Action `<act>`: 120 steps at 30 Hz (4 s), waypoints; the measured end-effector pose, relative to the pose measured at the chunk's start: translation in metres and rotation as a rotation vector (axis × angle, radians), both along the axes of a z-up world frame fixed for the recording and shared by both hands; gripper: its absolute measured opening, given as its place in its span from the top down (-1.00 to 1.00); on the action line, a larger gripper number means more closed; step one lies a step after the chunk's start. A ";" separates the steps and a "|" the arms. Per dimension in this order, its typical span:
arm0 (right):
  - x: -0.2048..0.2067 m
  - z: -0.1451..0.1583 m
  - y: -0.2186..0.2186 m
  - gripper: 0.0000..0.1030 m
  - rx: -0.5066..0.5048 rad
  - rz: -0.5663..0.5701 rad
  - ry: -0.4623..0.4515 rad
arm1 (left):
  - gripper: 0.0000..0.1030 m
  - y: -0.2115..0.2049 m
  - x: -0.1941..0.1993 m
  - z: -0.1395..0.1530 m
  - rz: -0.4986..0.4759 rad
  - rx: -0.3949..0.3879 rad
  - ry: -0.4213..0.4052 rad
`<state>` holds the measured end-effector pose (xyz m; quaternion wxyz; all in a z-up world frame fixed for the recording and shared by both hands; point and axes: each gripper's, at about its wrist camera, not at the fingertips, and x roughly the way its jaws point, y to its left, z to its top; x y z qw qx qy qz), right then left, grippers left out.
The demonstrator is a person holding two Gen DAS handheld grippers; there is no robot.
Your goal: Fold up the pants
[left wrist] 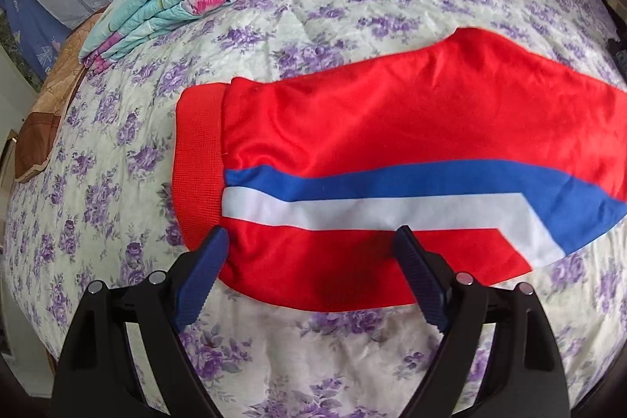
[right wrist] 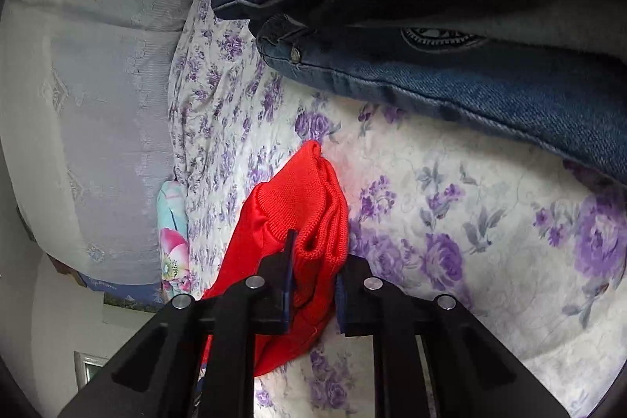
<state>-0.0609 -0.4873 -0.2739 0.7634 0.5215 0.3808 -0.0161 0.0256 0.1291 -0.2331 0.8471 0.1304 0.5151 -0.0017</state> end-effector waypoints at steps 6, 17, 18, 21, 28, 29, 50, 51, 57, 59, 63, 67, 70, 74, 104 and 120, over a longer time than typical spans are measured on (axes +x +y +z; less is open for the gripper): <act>0.024 0.089 0.078 0.69 -0.623 0.184 0.087 | -0.63 0.018 -0.007 0.034 0.012 -0.088 -0.065; 0.077 0.157 0.287 0.69 -0.987 0.526 -0.142 | -0.63 0.095 -0.031 0.090 0.132 -0.211 -0.230; 0.082 0.151 0.307 0.69 -1.002 0.562 -0.145 | -0.63 0.101 -0.033 0.090 0.141 -0.222 -0.232; 0.091 0.130 0.357 0.69 -1.051 0.662 -0.156 | -0.63 0.115 -0.041 0.087 0.159 -0.226 -0.227; 0.097 0.088 0.424 0.69 -1.119 0.821 -0.134 | -0.63 0.143 -0.050 0.074 0.194 -0.245 -0.194; 0.097 0.085 0.429 0.69 -1.126 0.828 -0.133 | -0.63 0.145 -0.050 0.072 0.197 -0.248 -0.191; 0.087 0.124 0.410 -0.59 -0.659 0.876 -0.187 | -0.57 0.129 -0.032 0.023 0.238 -0.863 -0.028; 0.086 0.119 0.409 -0.59 -0.663 0.879 -0.172 | -0.56 0.123 -0.033 0.020 0.238 -0.888 -0.019; 0.091 0.095 0.430 -0.59 -0.606 0.950 -0.144 | -0.54 0.111 -0.025 -0.004 0.302 -0.864 -0.004; 0.095 0.095 0.444 -0.59 -0.612 0.980 -0.156 | -0.44 0.117 -0.018 -0.012 0.347 -0.900 -0.030; 0.100 0.099 0.465 -0.59 -0.612 1.028 -0.196 | -0.39 0.130 -0.001 -0.019 0.416 -0.963 -0.099; 0.104 0.093 0.469 -0.59 -0.602 1.054 -0.179 | -0.39 0.129 0.014 -0.017 0.436 -0.974 -0.171; 0.104 0.087 0.467 -0.59 -0.601 1.063 -0.150 | -0.24 0.134 0.013 -0.018 0.470 -1.004 -0.208; 0.105 0.084 0.466 -0.59 -0.603 1.086 -0.157 | -0.15 0.141 0.001 -0.019 0.487 -0.977 -0.225; 0.118 0.074 0.360 -0.39 -0.770 0.837 -0.014 | 0.46 0.054 0.020 0.079 0.161 -0.838 -0.322; 0.079 0.089 0.283 -0.53 -0.565 0.716 -0.041 | 0.02 0.123 0.021 0.015 0.522 -0.810 -0.271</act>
